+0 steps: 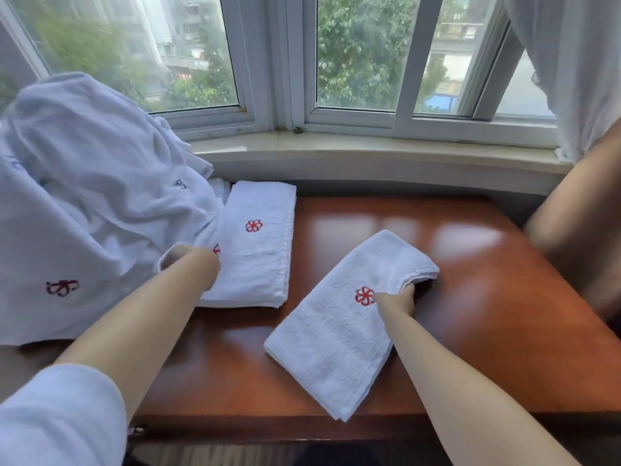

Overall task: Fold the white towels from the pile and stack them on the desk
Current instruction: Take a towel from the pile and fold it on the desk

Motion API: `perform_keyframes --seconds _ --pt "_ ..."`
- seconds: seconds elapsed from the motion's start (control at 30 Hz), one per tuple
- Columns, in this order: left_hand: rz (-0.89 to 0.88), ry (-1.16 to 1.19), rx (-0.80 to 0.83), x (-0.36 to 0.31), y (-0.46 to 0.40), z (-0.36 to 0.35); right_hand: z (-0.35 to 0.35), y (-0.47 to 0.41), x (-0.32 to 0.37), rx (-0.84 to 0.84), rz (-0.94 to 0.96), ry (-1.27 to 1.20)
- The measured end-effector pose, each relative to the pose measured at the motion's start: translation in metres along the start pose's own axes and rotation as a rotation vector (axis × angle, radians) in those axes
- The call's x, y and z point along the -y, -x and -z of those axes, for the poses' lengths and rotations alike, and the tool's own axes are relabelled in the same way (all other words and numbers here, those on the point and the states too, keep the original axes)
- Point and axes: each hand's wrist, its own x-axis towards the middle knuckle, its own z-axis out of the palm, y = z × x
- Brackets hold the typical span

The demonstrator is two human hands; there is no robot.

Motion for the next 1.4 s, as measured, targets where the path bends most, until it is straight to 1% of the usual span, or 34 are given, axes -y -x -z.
perform_keyframes --seconds 0.1,0.17,0.3,0.33,0.37,0.4,0.47,0.5,0.53,0.6,0.73,0.83,0.9,0.93,0.97,1.03,1.07,1.1,1.17,1.27,1.4 --pt "0.108 0.014 0.113 0.01 0.002 -0.01 -0.008 0.004 -0.003 0.046 0.013 0.024" --pt "0.227 0.027 0.12 0.004 0.006 -0.017 -0.01 0.005 -0.003 0.068 0.026 0.035" --pt "0.201 -0.046 0.149 -0.032 0.011 -0.006 -0.01 0.003 -0.002 0.053 0.016 0.054" --pt "0.16 -0.037 0.112 -0.044 0.014 0.0 -0.01 0.003 -0.001 0.039 0.014 0.055" --pt "0.072 -0.025 0.021 -0.055 0.015 0.005 -0.01 0.004 -0.001 0.03 0.011 0.053" --pt "-0.04 0.022 -0.134 -0.066 0.016 0.01 -0.011 0.005 -0.001 0.023 0.008 0.039" --pt "-0.29 0.234 -0.492 -0.089 0.017 0.018 -0.012 0.004 -0.001 -0.004 -0.011 -0.034" --pt "-0.382 0.364 -0.585 -0.1 0.017 0.019 -0.012 0.003 -0.001 -0.026 -0.033 -0.076" --pt "-0.44 0.486 -0.59 -0.111 0.017 0.021 -0.011 0.001 0.0 -0.049 -0.056 -0.11" --pt "-0.503 0.681 -0.49 -0.132 0.013 0.023 -0.008 -0.005 0.002 -0.081 -0.07 -0.13" --pt "-0.571 0.922 -0.272 -0.163 -0.004 0.027 -0.003 -0.025 0.008 -0.096 0.013 -0.098" --pt "-0.541 1.098 -0.236 -0.175 -0.021 0.04 -0.003 -0.04 0.015 -0.087 0.023 -0.09" --pt "-0.488 1.204 -0.204 -0.177 -0.03 0.052 -0.005 -0.05 0.016 -0.056 0.038 -0.01" --pt "-0.467 1.281 -0.14 -0.178 -0.034 0.058 -0.005 -0.054 0.015 -0.035 0.057 0.036" --pt "-0.474 1.37 -0.027 -0.178 -0.038 0.062 -0.006 -0.057 0.015 -0.011 0.085 0.066" --pt "-0.592 1.511 0.286 -0.175 -0.04 0.068 -0.007 -0.058 0.013 0.04 0.177 0.108" --pt "-0.66 1.527 0.397 -0.172 -0.038 0.07 -0.008 -0.057 0.014 0.062 0.236 0.136" --pt "-0.712 1.533 0.459 -0.167 -0.035 0.072 -0.009 -0.055 0.015 0.077 0.289 0.158" --pt "-0.781 1.55 0.474 -0.16 -0.028 0.075 -0.009 -0.05 0.021 0.091 0.347 0.148" --pt "-0.836 1.626 0.357 -0.142 -0.01 0.075 -0.007 -0.033 0.036 0.085 0.392 0.132" --pt "-0.839 1.713 0.22 -0.102 0.02 0.066 -0.004 0.004 0.068 0.109 0.473 0.109"
